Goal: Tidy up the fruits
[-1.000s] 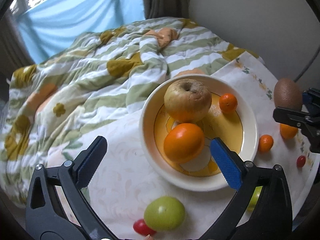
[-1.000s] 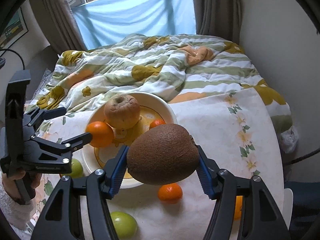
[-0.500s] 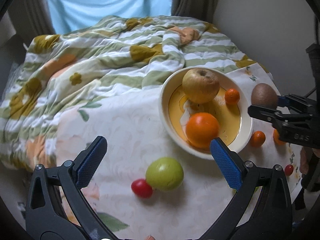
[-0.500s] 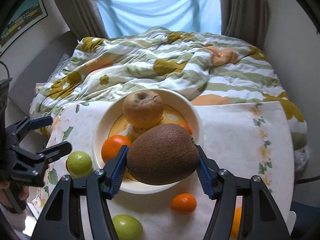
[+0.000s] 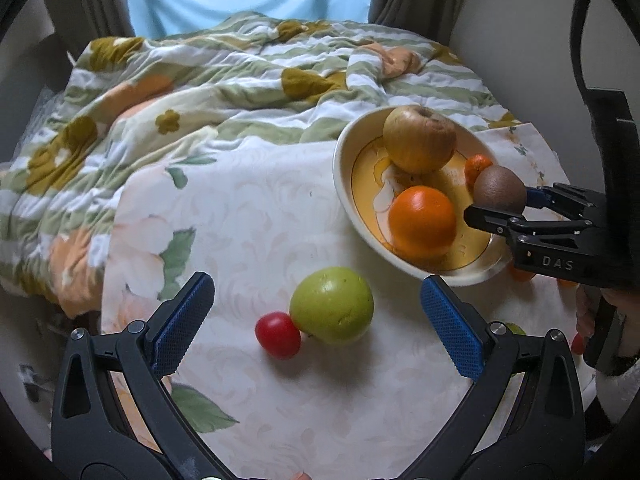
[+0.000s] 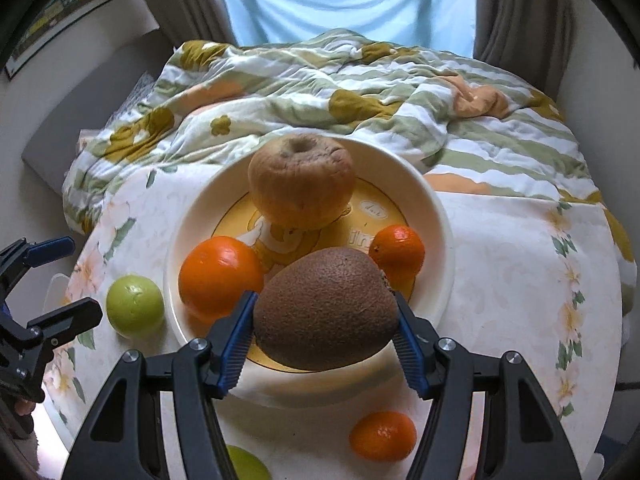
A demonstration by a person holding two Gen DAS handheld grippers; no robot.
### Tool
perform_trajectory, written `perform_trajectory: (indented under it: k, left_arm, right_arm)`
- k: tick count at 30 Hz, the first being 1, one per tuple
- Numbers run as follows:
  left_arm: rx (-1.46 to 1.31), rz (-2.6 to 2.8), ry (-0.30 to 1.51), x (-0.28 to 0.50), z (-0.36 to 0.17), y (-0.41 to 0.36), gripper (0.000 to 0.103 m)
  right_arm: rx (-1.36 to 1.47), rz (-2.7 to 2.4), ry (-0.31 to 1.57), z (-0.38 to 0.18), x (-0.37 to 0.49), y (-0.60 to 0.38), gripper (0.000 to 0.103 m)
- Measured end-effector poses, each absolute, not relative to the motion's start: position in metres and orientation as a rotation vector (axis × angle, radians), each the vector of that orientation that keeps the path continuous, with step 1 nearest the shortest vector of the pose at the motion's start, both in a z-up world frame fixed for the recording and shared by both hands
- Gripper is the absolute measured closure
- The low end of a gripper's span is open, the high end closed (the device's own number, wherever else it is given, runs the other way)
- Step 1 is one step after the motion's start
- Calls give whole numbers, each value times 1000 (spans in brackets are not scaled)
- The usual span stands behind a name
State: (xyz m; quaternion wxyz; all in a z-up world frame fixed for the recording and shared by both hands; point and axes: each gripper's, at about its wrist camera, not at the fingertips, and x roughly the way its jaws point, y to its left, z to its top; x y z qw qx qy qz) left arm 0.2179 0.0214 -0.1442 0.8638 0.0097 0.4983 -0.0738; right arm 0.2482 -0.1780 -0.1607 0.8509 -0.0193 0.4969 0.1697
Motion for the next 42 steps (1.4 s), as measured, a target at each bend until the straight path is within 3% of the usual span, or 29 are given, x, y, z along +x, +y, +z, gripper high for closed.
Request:
perform_trajectory:
  k: [7,8,10,14,16,42]
  left_arm:
    - [4,-130,1066,209,-152,23,0]
    - [1,-127,1067,208,-153,23,0]
    - [-6,-118,1069,207,-153,25,0]
    - [-10,-103,1068,202,-152,26,0]
    - [-11,-96,1063,199,-149,27,0]
    - [11,-91,883,146,-55,-2,0]
  right_arm:
    - [-57,364,1033,-169,248,-178,40]
    - [-53,375,1024,-168,248,-177,36]
    - [-58,379,1004,-163,248,-176,17]
    - [-65,383,974,-157,242,-178,12]
    - [-64,386,965,-156,239,-180,0]
    - [3,295,829,-51,154,-241,0]
